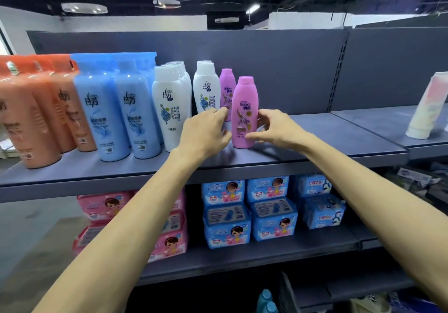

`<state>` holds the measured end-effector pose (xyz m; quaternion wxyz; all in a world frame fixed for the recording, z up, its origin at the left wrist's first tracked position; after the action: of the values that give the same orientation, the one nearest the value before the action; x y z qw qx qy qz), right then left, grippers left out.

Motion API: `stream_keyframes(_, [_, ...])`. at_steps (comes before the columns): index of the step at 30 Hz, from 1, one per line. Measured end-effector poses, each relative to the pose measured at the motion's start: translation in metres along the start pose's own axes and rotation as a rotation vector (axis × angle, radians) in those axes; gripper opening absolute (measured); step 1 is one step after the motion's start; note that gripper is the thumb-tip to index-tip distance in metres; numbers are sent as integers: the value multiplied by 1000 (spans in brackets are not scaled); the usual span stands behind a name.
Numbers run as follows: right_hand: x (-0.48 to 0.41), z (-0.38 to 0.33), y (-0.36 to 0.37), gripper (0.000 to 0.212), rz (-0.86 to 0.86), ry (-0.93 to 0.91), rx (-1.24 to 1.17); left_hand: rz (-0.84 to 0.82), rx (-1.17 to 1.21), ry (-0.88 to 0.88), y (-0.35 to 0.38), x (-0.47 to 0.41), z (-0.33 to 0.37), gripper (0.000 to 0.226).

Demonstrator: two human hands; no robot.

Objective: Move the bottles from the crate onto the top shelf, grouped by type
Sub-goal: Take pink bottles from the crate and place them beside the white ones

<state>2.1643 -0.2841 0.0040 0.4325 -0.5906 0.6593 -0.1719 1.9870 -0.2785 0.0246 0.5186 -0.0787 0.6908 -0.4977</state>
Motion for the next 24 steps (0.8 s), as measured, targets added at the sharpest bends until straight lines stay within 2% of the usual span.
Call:
stream_keyframes(6, [-5,6,14,45,-59,38,-41,-26,26,-81,17,-5,-12,21])
stream_keyframes(17, [-41,20,20,40,20,119,7,5,-6,-170,41,-27,-23,19])
stream_keyframes(24, [-72,30,27,38,29,163,19,35,-39,-118,57,-36,-18,20])
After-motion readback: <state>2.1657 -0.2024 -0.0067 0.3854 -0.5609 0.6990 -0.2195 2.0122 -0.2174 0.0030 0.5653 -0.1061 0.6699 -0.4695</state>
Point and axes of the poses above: each hand's wrist, its own x-axis away from the middle knuckle, its own y-axis out of the palm, z = x × y, the point moved 7 cm from there along -x, towards the middle knuckle, and after that the axes turned 1 degree about x, right-handed, at the moved point
